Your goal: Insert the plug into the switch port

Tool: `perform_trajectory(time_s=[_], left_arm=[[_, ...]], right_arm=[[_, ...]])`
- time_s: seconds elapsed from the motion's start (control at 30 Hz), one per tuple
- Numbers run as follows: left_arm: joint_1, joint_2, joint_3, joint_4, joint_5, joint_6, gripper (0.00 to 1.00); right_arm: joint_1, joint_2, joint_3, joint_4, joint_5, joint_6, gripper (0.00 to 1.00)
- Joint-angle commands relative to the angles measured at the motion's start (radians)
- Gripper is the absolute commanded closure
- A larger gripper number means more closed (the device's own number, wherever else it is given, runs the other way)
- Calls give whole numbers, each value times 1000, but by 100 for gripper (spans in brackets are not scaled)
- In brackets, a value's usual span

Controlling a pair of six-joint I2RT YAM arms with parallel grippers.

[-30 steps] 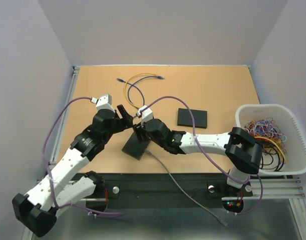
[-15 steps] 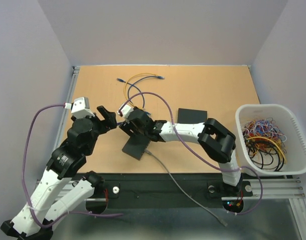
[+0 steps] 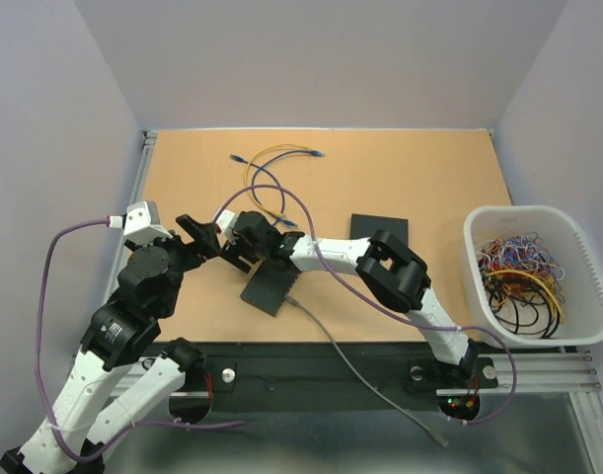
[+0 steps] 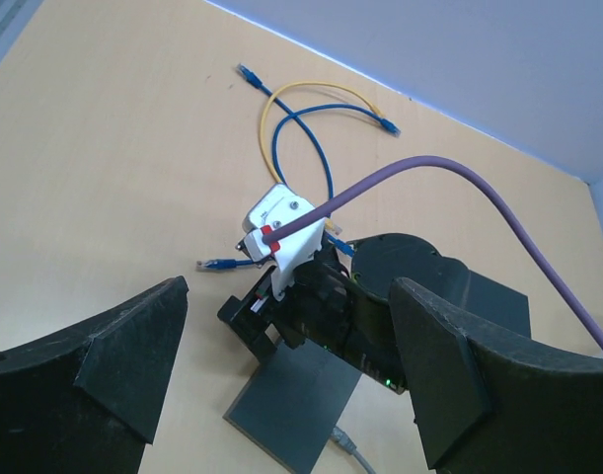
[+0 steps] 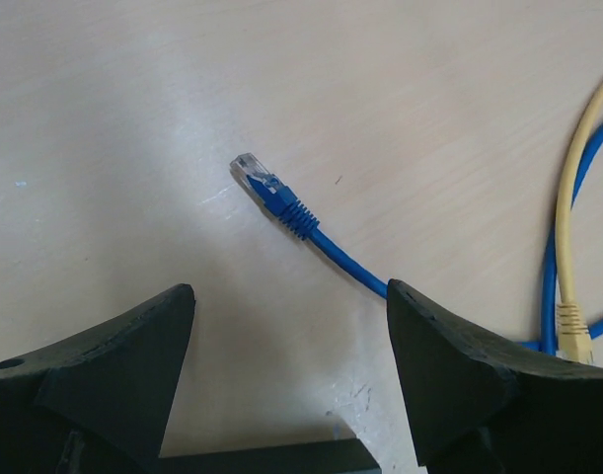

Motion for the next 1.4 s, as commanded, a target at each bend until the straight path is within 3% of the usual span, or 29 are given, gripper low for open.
perform_trajectory(time_s=[0.0, 0.4, 0.57, 0.63, 0.73, 0.83, 0.9, 0.93, 1.13, 1.37], left_arm=[[6, 9, -10, 17, -13, 5, 5], [7, 8, -13, 23, -7, 11, 5], [12, 9, -13, 23, -7, 13, 5], [12, 9, -14, 26, -4, 13, 5], [15, 12, -14, 24, -2, 14, 5], [15, 15, -14, 24, -2, 14, 5], [16, 17, -16, 27, -1, 17, 5], [18, 19, -14, 26, 1, 17, 5], [24, 32, -16, 31, 10, 21, 5], [33, 45, -19, 32, 18, 24, 5]], right_arm=[[-28, 37, 88, 12, -75, -9, 16], [-92, 119, 157, 12, -205, 24, 18], [-95, 136, 158, 12, -260, 27, 25], [-95, 139, 154, 12, -290, 29, 33], [-97, 140, 143, 12, -337, 37, 58], [-101, 145, 137, 11, -408, 44, 70], [-104, 149, 137, 12, -448, 52, 85], [-109, 154, 141, 12, -455, 53, 98], [-132, 150, 170, 14, -475, 60, 100], [-209, 30, 224, 26, -379, 73, 100]])
